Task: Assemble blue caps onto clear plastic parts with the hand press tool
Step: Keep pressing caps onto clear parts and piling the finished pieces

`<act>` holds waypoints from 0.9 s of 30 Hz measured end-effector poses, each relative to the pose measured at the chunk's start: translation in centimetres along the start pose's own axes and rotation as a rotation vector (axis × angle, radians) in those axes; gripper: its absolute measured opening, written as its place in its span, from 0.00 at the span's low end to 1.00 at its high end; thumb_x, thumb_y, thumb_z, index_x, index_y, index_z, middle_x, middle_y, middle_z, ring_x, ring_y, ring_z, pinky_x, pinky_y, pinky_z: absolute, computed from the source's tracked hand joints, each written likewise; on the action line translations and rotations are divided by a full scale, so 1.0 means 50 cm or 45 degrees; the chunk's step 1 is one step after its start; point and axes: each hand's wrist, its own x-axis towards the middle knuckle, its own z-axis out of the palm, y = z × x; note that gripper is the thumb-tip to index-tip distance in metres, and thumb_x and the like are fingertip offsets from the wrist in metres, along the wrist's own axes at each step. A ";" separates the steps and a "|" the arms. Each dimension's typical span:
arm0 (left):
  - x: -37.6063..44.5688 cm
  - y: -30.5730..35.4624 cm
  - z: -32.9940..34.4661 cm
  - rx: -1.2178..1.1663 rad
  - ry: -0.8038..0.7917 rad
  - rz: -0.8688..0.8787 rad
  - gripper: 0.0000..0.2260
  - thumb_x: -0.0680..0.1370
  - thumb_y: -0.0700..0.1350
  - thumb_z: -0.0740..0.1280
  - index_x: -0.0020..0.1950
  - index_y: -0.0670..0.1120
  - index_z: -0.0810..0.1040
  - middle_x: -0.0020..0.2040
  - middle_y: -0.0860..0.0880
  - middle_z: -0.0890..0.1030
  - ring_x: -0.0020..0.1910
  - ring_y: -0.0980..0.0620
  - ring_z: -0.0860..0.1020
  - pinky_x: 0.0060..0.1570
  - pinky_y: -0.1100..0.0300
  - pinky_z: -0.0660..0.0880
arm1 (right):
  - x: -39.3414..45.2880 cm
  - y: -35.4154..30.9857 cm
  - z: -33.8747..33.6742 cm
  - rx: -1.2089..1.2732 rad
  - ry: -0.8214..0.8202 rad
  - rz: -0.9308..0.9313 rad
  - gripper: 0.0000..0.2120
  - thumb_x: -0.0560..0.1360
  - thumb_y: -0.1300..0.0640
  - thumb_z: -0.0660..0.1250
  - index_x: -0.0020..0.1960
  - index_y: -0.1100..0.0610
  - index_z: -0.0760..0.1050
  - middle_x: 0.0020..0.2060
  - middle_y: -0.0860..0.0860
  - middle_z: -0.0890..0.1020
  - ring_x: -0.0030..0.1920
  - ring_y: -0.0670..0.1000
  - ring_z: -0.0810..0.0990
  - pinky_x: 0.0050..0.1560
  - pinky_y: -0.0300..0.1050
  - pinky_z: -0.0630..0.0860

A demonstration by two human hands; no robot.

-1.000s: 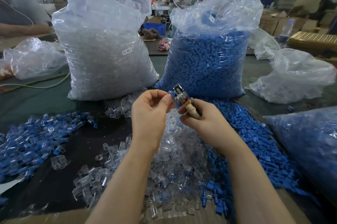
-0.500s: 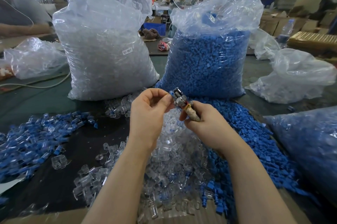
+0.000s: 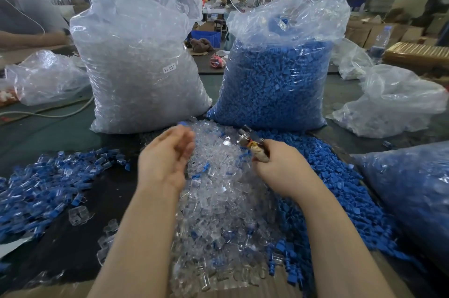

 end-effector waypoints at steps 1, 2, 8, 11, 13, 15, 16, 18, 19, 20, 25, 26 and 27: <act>0.014 0.013 -0.017 -0.136 0.080 -0.057 0.02 0.78 0.36 0.67 0.47 0.42 0.79 0.30 0.50 0.83 0.28 0.59 0.81 0.31 0.68 0.78 | 0.003 0.008 -0.001 -0.067 0.014 0.089 0.05 0.75 0.53 0.61 0.41 0.51 0.69 0.36 0.48 0.77 0.37 0.51 0.74 0.33 0.46 0.66; 0.025 0.026 -0.037 -0.262 0.155 -0.093 0.03 0.79 0.37 0.67 0.50 0.41 0.79 0.31 0.50 0.83 0.28 0.59 0.81 0.32 0.67 0.78 | 0.004 0.017 -0.002 -0.129 0.024 0.176 0.06 0.75 0.52 0.61 0.41 0.51 0.68 0.36 0.49 0.76 0.37 0.51 0.74 0.34 0.46 0.67; 0.048 0.072 -0.133 -0.812 0.551 -0.139 0.10 0.82 0.37 0.61 0.62 0.39 0.77 0.47 0.45 0.83 0.41 0.55 0.84 0.32 0.64 0.80 | 0.001 0.041 -0.001 -0.299 0.038 0.521 0.07 0.74 0.53 0.63 0.47 0.55 0.66 0.37 0.51 0.72 0.34 0.50 0.70 0.29 0.44 0.62; 0.043 0.082 -0.143 -0.997 0.677 -0.076 0.14 0.84 0.41 0.55 0.65 0.37 0.75 0.50 0.42 0.83 0.45 0.52 0.84 0.30 0.62 0.79 | -0.001 0.042 0.001 -0.294 0.029 0.623 0.12 0.75 0.53 0.64 0.53 0.58 0.66 0.37 0.52 0.71 0.34 0.50 0.69 0.30 0.44 0.62; 0.043 0.087 -0.142 -1.132 0.684 0.000 0.17 0.85 0.41 0.52 0.70 0.36 0.71 0.60 0.39 0.80 0.56 0.49 0.82 0.46 0.60 0.81 | -0.003 0.044 0.004 -0.298 0.008 0.658 0.13 0.75 0.53 0.65 0.54 0.58 0.67 0.38 0.52 0.71 0.34 0.51 0.70 0.32 0.45 0.64; 0.041 0.090 -0.143 -1.433 0.464 0.089 0.20 0.85 0.40 0.48 0.75 0.36 0.64 0.71 0.38 0.71 0.70 0.46 0.72 0.66 0.56 0.72 | -0.005 0.046 0.007 -0.300 0.001 0.666 0.12 0.75 0.54 0.65 0.54 0.58 0.67 0.38 0.52 0.71 0.36 0.52 0.71 0.34 0.45 0.65; 0.042 0.088 -0.140 -1.412 0.374 0.098 0.19 0.84 0.39 0.50 0.74 0.37 0.65 0.71 0.40 0.72 0.70 0.47 0.71 0.67 0.56 0.71 | -0.005 0.046 0.008 -0.301 -0.002 0.665 0.12 0.75 0.54 0.65 0.54 0.58 0.67 0.39 0.52 0.72 0.38 0.53 0.72 0.35 0.45 0.66; 0.047 0.083 -0.130 -0.638 0.348 -0.023 0.11 0.83 0.39 0.57 0.62 0.43 0.76 0.58 0.47 0.81 0.59 0.52 0.79 0.53 0.60 0.77 | -0.005 0.046 0.010 -0.315 -0.003 0.659 0.11 0.75 0.54 0.65 0.53 0.57 0.67 0.38 0.52 0.71 0.38 0.54 0.72 0.36 0.47 0.67; 0.051 0.074 -0.121 -0.197 0.297 -0.049 0.07 0.82 0.39 0.60 0.55 0.46 0.77 0.52 0.50 0.83 0.53 0.55 0.81 0.47 0.61 0.76 | -0.005 0.045 0.010 -0.324 -0.002 0.653 0.10 0.75 0.54 0.65 0.52 0.57 0.67 0.38 0.52 0.71 0.37 0.53 0.71 0.36 0.46 0.67; 0.049 0.066 -0.112 0.102 0.197 -0.035 0.06 0.81 0.40 0.63 0.51 0.48 0.78 0.48 0.52 0.83 0.49 0.55 0.81 0.44 0.61 0.75 | -0.004 0.045 0.011 -0.331 -0.001 0.648 0.09 0.75 0.55 0.65 0.49 0.56 0.67 0.37 0.52 0.71 0.35 0.52 0.70 0.35 0.46 0.67; 0.044 0.016 -0.086 1.213 -0.100 0.160 0.07 0.77 0.40 0.70 0.50 0.52 0.81 0.48 0.51 0.83 0.46 0.55 0.78 0.44 0.60 0.71 | -0.004 0.046 0.010 -0.324 0.008 0.641 0.10 0.74 0.57 0.65 0.38 0.54 0.65 0.36 0.52 0.73 0.35 0.53 0.71 0.38 0.47 0.69; 0.045 0.006 -0.085 1.398 -0.117 0.190 0.08 0.77 0.40 0.70 0.51 0.52 0.81 0.48 0.52 0.82 0.45 0.56 0.78 0.43 0.60 0.71 | -0.004 0.046 0.010 -0.320 0.018 0.641 0.10 0.74 0.57 0.65 0.38 0.54 0.65 0.36 0.52 0.73 0.35 0.53 0.71 0.38 0.47 0.69; 0.049 -0.004 -0.085 1.551 -0.115 0.203 0.09 0.77 0.40 0.69 0.54 0.52 0.81 0.49 0.52 0.82 0.45 0.56 0.78 0.43 0.60 0.71 | -0.004 0.046 0.010 -0.315 0.028 0.641 0.10 0.74 0.57 0.65 0.38 0.54 0.65 0.36 0.52 0.73 0.35 0.54 0.71 0.38 0.47 0.69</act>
